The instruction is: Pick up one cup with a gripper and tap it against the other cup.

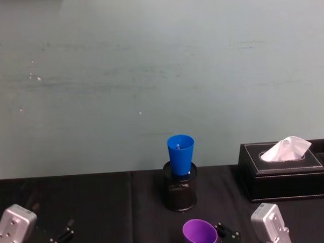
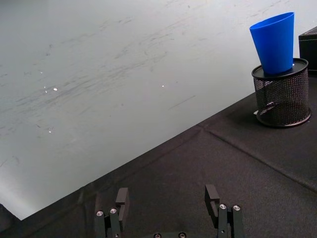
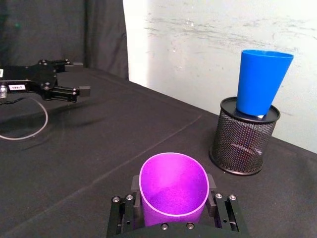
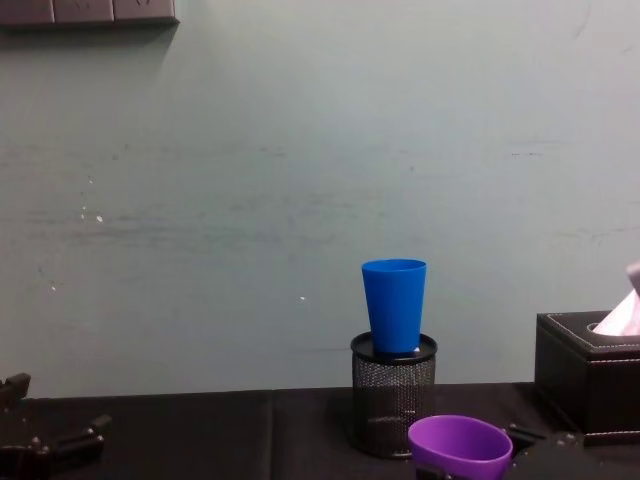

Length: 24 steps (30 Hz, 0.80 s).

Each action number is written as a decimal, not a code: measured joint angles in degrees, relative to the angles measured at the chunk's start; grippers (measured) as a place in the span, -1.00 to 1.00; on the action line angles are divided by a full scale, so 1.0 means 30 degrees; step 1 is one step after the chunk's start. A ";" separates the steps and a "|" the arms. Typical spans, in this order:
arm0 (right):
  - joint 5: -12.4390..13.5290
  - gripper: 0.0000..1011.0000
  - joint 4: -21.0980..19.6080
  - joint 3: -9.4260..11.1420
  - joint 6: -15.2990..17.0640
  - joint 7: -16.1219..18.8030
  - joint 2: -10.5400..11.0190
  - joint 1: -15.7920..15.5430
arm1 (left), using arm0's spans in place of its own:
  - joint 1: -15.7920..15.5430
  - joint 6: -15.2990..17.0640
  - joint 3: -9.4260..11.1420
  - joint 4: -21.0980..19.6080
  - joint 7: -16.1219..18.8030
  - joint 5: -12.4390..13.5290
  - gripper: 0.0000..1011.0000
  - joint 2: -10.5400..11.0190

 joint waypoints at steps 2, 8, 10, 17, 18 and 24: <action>-0.0019 0.45 0.0211 -0.0001 -0.0113 0.0063 -0.0098 0.0051 | 0.0000 0.0001 -0.0001 0.0000 0.0000 0.0000 0.98 0.0000; -0.0088 0.45 0.0725 0.0010 -0.0365 0.0179 -0.0278 0.0192 | 0.0001 0.0001 0.0000 0.0000 0.0000 0.0000 0.98 0.0000; -0.0101 0.45 0.0845 0.0032 -0.0439 0.0213 -0.0319 0.0214 | 0.0000 0.0000 -0.0001 0.0000 0.0000 0.0000 0.98 0.0000; -0.0154 0.45 0.1019 0.0077 -0.0482 0.0243 -0.0390 0.0232 | 0.0001 0.0001 0.0000 0.0000 0.0000 0.0000 0.98 0.0000; -0.0157 0.45 0.1044 0.0078 -0.0481 0.0251 -0.0395 0.0236 | 0.0000 0.0001 0.0000 0.0000 0.0000 0.0000 0.98 0.0000; -0.0215 0.45 0.1215 0.0075 -0.0450 0.0293 -0.0453 0.0303 | -0.0001 0.0000 0.0000 0.0000 0.0000 0.0001 0.98 0.0000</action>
